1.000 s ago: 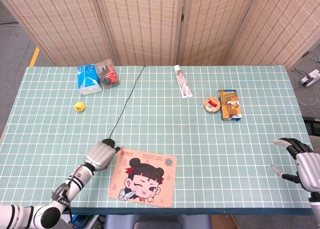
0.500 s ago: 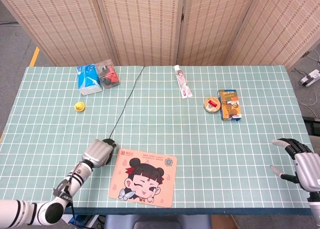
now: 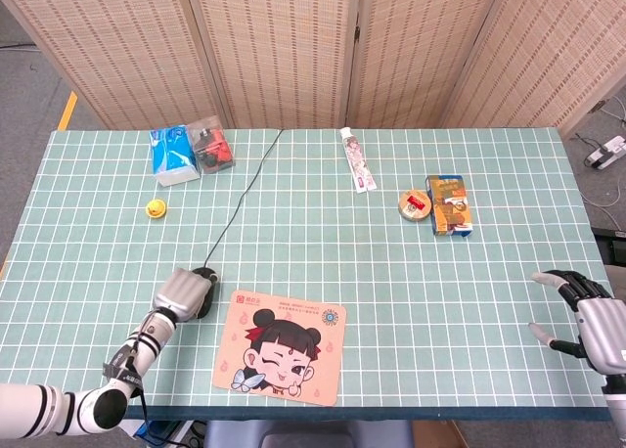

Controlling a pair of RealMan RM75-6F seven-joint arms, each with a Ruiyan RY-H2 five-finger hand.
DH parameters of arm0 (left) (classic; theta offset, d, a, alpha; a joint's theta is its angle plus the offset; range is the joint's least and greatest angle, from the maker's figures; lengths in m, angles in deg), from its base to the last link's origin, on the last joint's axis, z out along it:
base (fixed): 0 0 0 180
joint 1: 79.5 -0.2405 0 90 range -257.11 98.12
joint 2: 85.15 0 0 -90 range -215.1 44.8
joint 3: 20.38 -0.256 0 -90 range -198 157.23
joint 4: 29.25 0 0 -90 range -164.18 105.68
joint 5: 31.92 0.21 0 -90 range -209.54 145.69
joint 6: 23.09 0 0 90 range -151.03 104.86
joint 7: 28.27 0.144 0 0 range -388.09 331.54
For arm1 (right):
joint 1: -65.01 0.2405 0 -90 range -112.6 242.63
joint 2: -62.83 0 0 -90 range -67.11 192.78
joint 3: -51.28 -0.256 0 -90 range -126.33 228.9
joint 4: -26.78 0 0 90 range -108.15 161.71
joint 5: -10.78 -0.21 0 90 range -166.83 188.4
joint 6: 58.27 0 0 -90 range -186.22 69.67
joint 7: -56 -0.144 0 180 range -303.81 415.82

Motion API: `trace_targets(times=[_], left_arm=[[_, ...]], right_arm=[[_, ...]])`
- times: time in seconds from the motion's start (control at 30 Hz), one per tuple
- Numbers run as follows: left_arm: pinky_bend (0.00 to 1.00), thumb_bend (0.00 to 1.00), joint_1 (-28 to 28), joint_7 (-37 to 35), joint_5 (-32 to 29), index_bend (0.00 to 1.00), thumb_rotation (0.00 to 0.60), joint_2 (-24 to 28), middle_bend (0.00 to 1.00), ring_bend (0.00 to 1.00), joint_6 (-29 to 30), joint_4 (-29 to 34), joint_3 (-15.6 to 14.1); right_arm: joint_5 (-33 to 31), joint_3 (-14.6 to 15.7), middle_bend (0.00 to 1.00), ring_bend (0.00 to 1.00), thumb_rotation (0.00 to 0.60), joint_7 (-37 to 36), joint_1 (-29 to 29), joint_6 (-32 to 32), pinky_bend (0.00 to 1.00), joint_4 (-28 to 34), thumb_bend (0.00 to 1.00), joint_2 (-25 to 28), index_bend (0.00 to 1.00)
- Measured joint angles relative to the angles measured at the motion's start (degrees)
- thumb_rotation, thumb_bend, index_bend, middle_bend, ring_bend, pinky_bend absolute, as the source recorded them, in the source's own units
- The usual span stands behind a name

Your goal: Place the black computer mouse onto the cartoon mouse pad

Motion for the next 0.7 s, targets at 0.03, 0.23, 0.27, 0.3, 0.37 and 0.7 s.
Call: trace_targets(times=[0.03,0.23,0.27,0.3,0.37,0.7], left_arm=[[1.00,0.72,0.12,0.01,-0.44,0.24,0.600,0.01,1.00,1.00,0.11,-0.17,-0.08],[1.00,0.72,0.73,-0.02,-2.82,0.24,0.600,0.29,1.00,1.00,1.01,-0.83,-0.30],[1.00,0.72,0.81,0.02,-3.10,0.24,0.600,0.35,1.00,1.00,1.19,-0.91,-0.35],[1.00,0.72,0.88,0.09,-3.38,0.24,0.600,0.40,1.00,1.00,1.36,-0.98,-0.40],[1.00,0.72,1.00,0.20,-3.95,0.24,0.600,0.49,1.00,1.00,1.70,-1.14,-0.54],[1.00,0.73,0.56,-0.58,-3.13,0.25,0.600,1.36,1.00,1.00,2.72,-0.47,-1.39]], right_arm=[[-0.03,-0.02,0.27,0.20,0.600,0.00,0.01,-0.01,0.28,-0.01,0.16,-0.01,0.27],[-0.12,-0.03,0.27,0.20,0.600,0.06,0.06,-0.15,0.28,-0.03,0.16,-0.03,0.27],[-0.11,-0.02,0.27,0.20,0.600,0.06,0.06,-0.16,0.28,-0.03,0.16,-0.04,0.27],[-0.11,-0.01,0.27,0.20,0.600,0.05,0.06,-0.16,0.28,-0.03,0.16,-0.03,0.27],[-0.13,-0.03,0.27,0.20,0.600,0.06,0.04,-0.12,0.28,-0.03,0.16,-0.04,0.27],[-0.03,-0.03,0.27,0.20,0.600,0.05,0.02,-0.02,0.28,0.01,0.16,0.00,0.27]])
